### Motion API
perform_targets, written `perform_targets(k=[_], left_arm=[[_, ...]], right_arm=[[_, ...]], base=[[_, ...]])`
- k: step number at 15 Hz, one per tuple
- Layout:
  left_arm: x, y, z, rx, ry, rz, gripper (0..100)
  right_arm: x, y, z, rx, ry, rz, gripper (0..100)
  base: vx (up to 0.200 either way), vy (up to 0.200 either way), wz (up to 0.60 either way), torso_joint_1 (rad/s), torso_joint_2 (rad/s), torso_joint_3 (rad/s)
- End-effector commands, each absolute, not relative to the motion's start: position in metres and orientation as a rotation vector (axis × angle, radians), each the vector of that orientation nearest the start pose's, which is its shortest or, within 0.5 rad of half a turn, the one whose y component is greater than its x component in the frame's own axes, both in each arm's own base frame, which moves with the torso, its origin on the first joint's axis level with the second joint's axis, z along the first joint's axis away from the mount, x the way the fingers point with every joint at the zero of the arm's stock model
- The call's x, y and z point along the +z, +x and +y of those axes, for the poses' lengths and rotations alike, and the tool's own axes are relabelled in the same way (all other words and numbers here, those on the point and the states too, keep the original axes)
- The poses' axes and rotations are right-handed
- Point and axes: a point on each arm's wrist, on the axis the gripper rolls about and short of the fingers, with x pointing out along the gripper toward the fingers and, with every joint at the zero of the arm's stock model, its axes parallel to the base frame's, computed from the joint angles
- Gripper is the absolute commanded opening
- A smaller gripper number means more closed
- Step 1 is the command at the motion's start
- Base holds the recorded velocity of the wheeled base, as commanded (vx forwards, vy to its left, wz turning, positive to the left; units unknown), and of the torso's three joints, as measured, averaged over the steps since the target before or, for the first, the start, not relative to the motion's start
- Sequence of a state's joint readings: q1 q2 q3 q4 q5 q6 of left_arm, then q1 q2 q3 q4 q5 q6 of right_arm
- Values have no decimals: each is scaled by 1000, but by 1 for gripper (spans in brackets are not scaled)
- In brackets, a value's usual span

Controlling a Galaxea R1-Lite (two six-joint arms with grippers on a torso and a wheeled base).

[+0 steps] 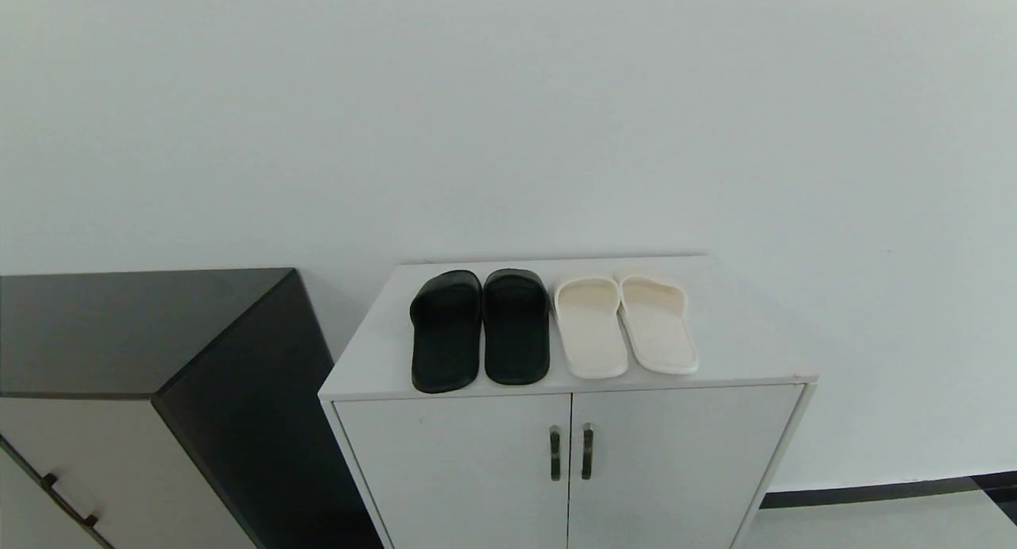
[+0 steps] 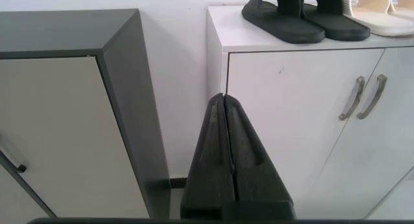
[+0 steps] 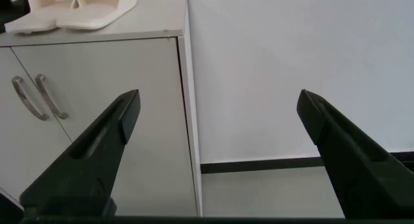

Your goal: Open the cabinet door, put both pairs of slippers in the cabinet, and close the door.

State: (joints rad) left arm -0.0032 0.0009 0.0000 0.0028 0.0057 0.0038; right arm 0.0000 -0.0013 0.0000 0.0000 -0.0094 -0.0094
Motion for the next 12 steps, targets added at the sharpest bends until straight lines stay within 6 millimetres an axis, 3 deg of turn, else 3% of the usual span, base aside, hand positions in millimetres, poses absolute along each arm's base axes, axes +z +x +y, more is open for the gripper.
perform_targets(k=[1, 7, 8, 9, 10, 12], left_arm=[[75, -23, 0, 3, 6, 5, 0], [75, -23, 0, 3, 6, 5, 0], [75, -23, 0, 3, 5, 3, 0], [75, -23, 0, 3, 3, 5, 0], [75, -23, 0, 3, 5, 5, 0], [75, -23, 0, 2, 6, 5, 0]], right_arm=[[75, -23, 0, -9, -9, 0, 100], [76, -23, 0, -9, -12, -3, 100], [89, -25, 0, -7, 14, -75, 100], [126, -30, 0, 14, 79, -167, 100], [147, -27, 1, 54, 77, -161, 100], [162, -4, 3, 150, 69, -39, 100]], base=[[0, 0, 0, 0, 0, 0], [0, 0, 0, 0, 0, 0], [0, 0, 0, 0, 0, 0], [0, 0, 0, 0, 0, 0], [0, 0, 0, 0, 0, 0], [0, 0, 0, 0, 0, 0]])
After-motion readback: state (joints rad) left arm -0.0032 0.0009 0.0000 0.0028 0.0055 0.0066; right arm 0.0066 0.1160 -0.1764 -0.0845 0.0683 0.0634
